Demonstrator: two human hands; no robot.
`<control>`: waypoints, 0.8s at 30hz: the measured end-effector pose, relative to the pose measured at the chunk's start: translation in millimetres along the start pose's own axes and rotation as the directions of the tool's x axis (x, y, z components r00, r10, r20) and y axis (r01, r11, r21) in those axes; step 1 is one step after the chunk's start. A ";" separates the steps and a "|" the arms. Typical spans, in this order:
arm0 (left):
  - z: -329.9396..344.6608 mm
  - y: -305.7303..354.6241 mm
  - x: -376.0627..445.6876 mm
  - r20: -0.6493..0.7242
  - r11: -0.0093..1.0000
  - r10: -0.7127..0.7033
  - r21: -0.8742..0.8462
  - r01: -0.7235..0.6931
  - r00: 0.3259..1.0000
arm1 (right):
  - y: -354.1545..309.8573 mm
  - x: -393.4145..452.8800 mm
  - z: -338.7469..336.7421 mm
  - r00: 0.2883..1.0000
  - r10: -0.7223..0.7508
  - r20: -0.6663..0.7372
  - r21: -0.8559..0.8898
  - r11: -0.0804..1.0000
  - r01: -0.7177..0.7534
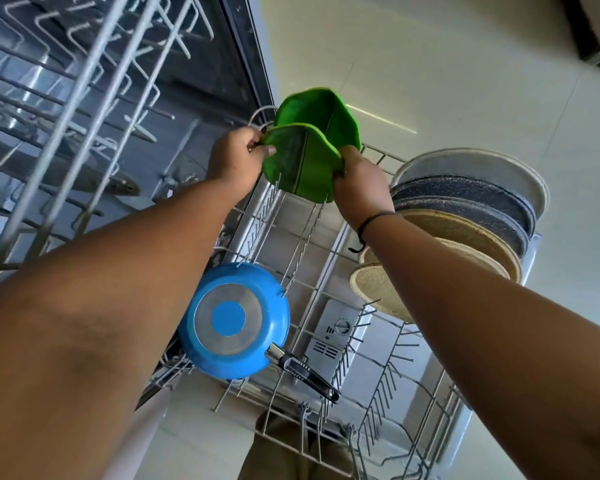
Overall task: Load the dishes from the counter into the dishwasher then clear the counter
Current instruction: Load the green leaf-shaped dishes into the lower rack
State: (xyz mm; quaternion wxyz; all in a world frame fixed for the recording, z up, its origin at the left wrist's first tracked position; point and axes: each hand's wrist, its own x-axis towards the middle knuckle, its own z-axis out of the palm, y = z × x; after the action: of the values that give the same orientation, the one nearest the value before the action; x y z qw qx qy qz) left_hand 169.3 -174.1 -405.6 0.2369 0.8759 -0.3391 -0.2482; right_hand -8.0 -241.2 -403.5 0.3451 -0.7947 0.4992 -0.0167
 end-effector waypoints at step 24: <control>-150.9 -11.2 -384.5 0.176 0.969 0.003 0.243 -0.046 0.984 | -77.3 -308.9 -51.5 0.822 -0.246 0.514 -0.407 0.773 0.486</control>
State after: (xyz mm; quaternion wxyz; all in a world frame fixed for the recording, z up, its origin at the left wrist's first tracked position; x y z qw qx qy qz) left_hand 15.8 144.2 -191.3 0.0988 0.8692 -0.3976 -0.2769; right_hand -121.5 0.4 -222.4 0.2079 -0.9242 0.2260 0.2270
